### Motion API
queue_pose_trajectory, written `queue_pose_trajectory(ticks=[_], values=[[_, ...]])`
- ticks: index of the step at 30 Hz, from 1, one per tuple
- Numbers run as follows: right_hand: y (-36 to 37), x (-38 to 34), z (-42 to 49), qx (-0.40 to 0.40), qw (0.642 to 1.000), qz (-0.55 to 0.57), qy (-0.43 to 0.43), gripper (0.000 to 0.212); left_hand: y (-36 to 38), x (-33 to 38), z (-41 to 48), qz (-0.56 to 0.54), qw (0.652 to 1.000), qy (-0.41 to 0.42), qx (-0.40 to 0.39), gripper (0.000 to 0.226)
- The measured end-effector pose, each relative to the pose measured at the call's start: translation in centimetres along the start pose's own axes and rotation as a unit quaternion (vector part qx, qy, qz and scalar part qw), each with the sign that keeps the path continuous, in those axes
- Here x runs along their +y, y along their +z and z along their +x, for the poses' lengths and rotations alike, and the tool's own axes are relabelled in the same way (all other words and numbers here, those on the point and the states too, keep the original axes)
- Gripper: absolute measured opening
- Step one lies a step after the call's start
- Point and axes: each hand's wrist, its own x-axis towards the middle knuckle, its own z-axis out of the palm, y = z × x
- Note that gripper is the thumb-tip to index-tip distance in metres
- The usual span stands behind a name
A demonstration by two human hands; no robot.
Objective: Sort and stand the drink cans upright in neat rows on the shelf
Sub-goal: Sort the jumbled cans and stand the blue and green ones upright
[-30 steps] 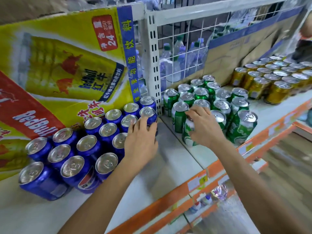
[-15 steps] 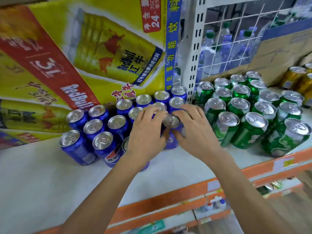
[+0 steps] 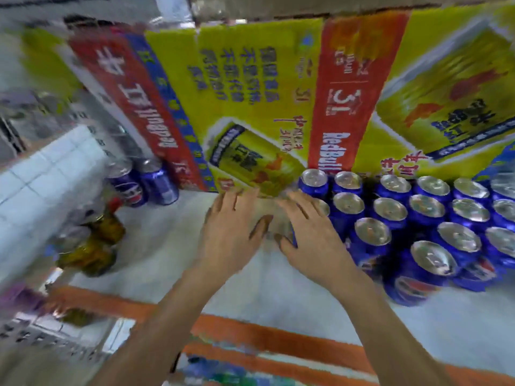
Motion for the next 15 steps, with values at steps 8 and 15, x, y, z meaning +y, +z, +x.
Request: queue_pose_trajectory(ticks=[8,15], values=[[10.5,-8.1,7.1,-0.117,0.992,0.008,-0.039,0.066,-4.1,-15.0,-3.1,0.096,0.979,-0.175,-0.032,0.067],[15.9,-12.2,14.7,-0.126,0.991,-0.006,-0.049,0.079,-6.2,-24.4,-3.4,0.099,0.924,-0.360,-0.079,0.071]])
